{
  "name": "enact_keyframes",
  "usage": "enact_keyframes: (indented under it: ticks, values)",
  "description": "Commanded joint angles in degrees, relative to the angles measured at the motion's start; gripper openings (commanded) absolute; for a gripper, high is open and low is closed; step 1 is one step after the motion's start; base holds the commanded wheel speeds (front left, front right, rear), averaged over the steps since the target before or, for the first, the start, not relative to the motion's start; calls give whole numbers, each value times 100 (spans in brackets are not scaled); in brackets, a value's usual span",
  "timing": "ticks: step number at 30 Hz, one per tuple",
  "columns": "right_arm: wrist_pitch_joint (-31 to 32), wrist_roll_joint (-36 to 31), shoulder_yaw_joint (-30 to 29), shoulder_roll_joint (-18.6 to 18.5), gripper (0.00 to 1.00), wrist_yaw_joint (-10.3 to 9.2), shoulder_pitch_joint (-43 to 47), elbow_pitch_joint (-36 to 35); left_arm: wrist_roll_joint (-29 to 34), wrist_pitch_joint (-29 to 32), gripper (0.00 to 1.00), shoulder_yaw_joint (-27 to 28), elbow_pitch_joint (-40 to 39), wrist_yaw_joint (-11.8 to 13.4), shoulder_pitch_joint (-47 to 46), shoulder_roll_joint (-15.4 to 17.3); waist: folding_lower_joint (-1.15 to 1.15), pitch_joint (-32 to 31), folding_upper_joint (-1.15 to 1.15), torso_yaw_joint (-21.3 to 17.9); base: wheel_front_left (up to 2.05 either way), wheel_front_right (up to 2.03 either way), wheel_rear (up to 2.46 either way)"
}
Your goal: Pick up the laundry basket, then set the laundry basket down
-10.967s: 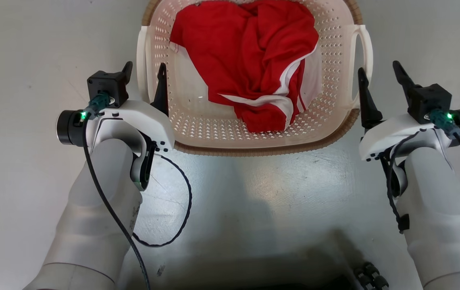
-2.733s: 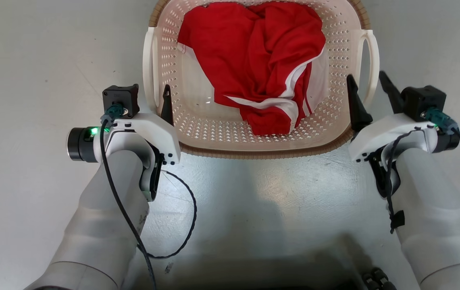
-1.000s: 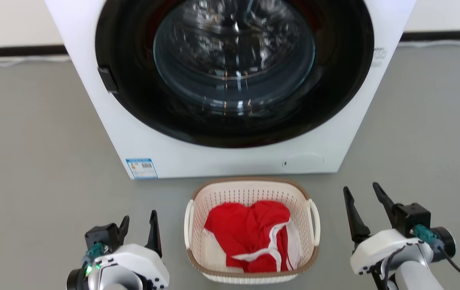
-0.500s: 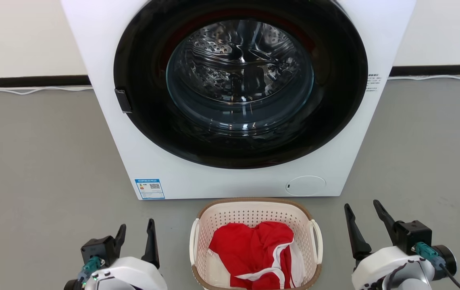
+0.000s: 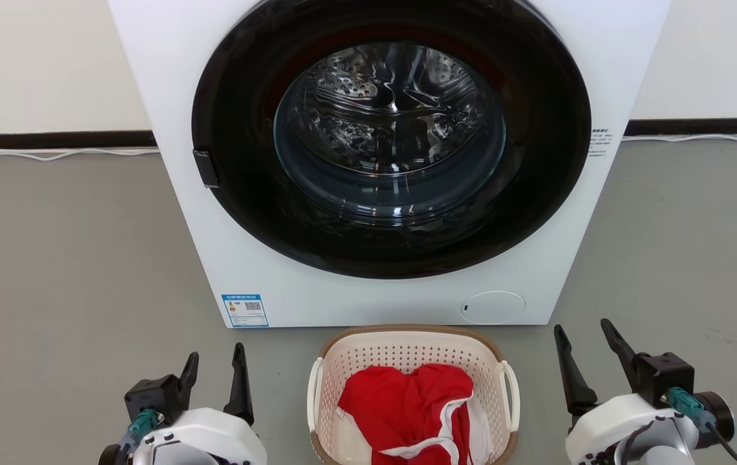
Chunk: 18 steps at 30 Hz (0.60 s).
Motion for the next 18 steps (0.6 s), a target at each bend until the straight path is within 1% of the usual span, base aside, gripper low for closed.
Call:
enact_keyframes:
  ticks: [1,6,8,9,14,18]
  values:
    - [-80,-45,112,5,100,33,-87,-140,-28,-35,100,191,-174,54,-93,65,0,-13,0,1,0,0,0]
    - [-80,-52,118,5,100,33,-109,-121,-35,-35,100,211,-178,56,-82,65,0,-50,0,-10,0,0,0]
    - [-80,-40,121,5,100,33,-116,-130,-61,-35,100,206,-227,10,-73,65,0,-54,0,-18,0,0,0]
    - [2,-2,-11,1,0,-2,3,29,-46,3,0,27,-43,-5,20,-2,0,-55,0,-16,0,0,0]
    - [18,15,0,29,0,-8,243,269,-59,10,0,11,230,-5,234,-45,0,-56,0,-15,0,0,0]
    - [123,286,-59,28,0,-6,206,251,-281,91,0,69,201,-44,212,-41,5,-50,0,-17,0,0,0]
